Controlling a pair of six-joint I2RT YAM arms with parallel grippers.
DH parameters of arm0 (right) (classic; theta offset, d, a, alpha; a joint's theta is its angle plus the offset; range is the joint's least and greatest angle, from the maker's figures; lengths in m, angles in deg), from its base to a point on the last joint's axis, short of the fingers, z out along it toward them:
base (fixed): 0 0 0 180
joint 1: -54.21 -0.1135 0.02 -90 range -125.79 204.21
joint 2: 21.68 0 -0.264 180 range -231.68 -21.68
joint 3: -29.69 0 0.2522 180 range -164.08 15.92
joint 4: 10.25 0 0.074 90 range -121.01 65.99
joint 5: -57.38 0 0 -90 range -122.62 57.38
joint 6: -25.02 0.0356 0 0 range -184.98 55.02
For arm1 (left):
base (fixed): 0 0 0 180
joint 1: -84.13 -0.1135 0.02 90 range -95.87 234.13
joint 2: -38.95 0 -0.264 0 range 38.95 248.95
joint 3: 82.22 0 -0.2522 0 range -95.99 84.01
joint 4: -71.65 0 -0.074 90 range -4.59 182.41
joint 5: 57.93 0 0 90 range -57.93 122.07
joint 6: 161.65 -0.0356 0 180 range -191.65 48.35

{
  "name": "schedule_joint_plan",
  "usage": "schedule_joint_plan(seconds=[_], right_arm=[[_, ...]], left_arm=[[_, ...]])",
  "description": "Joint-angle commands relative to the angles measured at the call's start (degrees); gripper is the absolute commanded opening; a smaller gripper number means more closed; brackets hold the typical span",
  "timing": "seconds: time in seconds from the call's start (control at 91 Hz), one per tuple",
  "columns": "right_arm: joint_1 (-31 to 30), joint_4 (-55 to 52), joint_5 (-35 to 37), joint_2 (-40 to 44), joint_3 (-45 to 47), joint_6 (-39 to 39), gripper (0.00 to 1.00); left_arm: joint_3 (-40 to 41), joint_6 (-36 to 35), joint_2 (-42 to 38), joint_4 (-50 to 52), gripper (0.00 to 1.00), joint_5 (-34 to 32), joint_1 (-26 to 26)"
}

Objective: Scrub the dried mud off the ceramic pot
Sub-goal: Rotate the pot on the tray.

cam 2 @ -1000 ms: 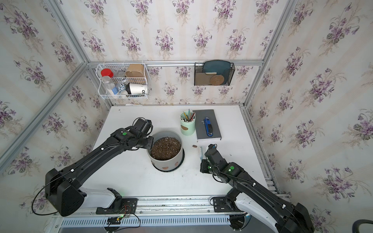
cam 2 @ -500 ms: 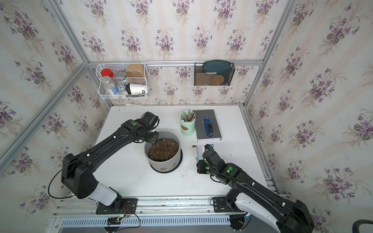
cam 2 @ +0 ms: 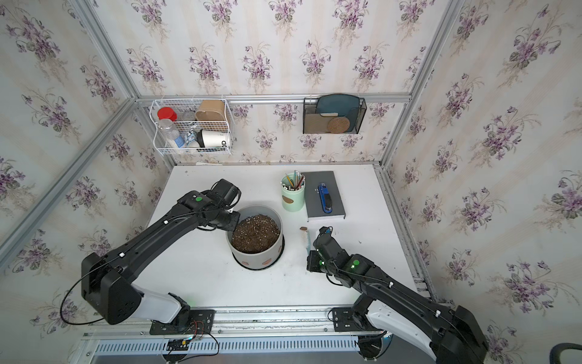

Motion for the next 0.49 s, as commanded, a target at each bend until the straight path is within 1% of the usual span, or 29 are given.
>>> schedule_joint_plan(seconds=[0.0,0.022,0.044,0.099,0.121,0.231,0.341,0.484], right_arm=[[-1.88,0.06,4.26,-1.65,-0.83,2.41,0.0],[-2.39,-0.22,5.31,-2.06,-1.16,2.74,0.0],[-2.87,-0.51,6.13,-2.44,-1.39,2.99,0.0],[-3.68,-1.3,8.58,-3.35,-1.74,3.47,0.0],[-3.96,-1.61,9.23,-3.62,-1.83,3.66,0.0],[-4.97,-0.99,10.8,-3.02,-1.1,3.81,0.0],[-5.11,-0.43,10.7,-1.15,-0.8,3.92,0.0],[-5.11,-0.34,9.2,-0.59,-1.06,5.44,0.0]], left_arm=[[0.86,2.25,-1.04,1.35,0.0,0.14,0.09],[1.13,2.93,-1.0,1.33,0.01,0.26,0.05],[1.44,3.51,-0.91,1.04,0.04,0.75,0.06],[2.18,4.01,-0.7,-0.58,0.2,2.23,0.03],[2.28,4.29,-0.52,-1.28,0.24,2.38,0.03],[-0.21,3.06,1.22,-4.25,0.36,1.05,0.01],[-4.32,0.21,3.57,-5.83,0.44,0.09,-0.21],[-6.42,-2.19,6.73,-6.89,0.46,0.81,-0.65]])
